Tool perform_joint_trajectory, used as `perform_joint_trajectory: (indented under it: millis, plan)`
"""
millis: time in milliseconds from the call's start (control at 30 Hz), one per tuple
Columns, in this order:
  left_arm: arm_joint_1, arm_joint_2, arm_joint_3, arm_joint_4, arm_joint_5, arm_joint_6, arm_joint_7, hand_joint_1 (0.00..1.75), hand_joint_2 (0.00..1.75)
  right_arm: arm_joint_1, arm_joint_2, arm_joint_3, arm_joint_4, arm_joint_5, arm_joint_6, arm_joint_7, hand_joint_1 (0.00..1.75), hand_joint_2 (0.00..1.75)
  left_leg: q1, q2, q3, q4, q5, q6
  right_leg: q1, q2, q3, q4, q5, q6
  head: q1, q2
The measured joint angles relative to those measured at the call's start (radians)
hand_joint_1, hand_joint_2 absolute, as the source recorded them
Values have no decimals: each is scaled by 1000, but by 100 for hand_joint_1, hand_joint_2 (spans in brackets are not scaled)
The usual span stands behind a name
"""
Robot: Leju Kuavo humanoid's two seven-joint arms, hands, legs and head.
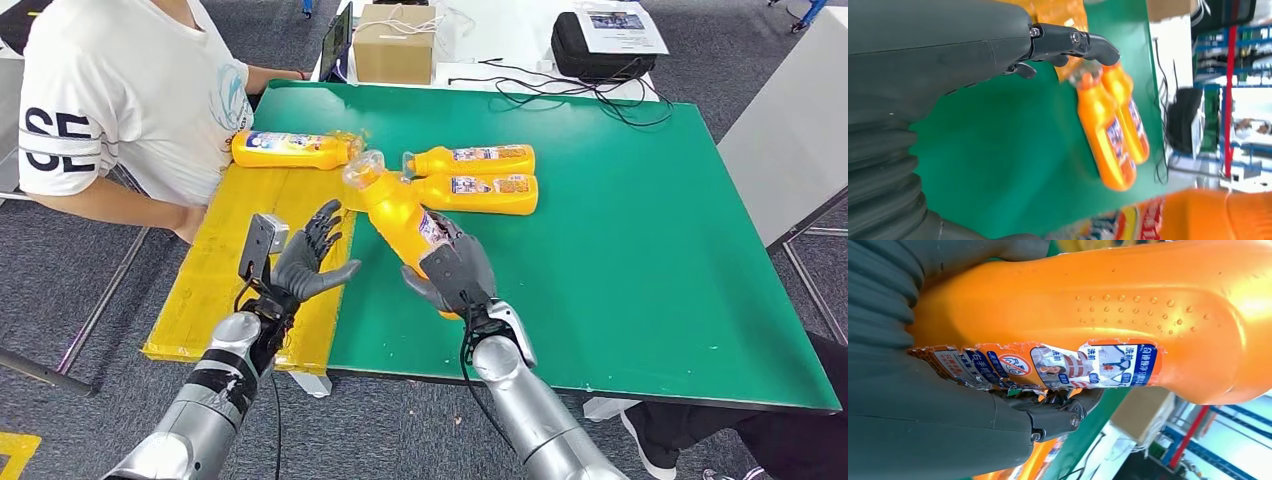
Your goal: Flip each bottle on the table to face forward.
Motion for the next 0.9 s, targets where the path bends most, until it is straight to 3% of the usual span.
perform_joint_trajectory:
  millis: [367, 600, 900]
  plan:
    - [-12, -11, -46, -8, 151, -97, 42, 0, 175, 14, 35, 48, 0, 21, 12, -53, 175, 175, 0, 0, 0, 0, 0, 0, 0, 0, 0, 0, 0, 0, 0, 0]
    - [65, 15, -76, -121, 286, -155, 61, 0, 175, 43, 27, 99, -9, 47, -6, -65, 175, 175, 0, 0, -1, 0, 0, 0, 0, 0, -1, 0, 0, 0, 0, 0]
    - [114, 43, -100, -209, 302, -166, 65, 0, 175, 77, 10, 116, -25, 54, -14, -70, 175, 175, 0, 0, -1, 0, 0, 0, 0, 0, -1, 0, 0, 0, 0, 0]
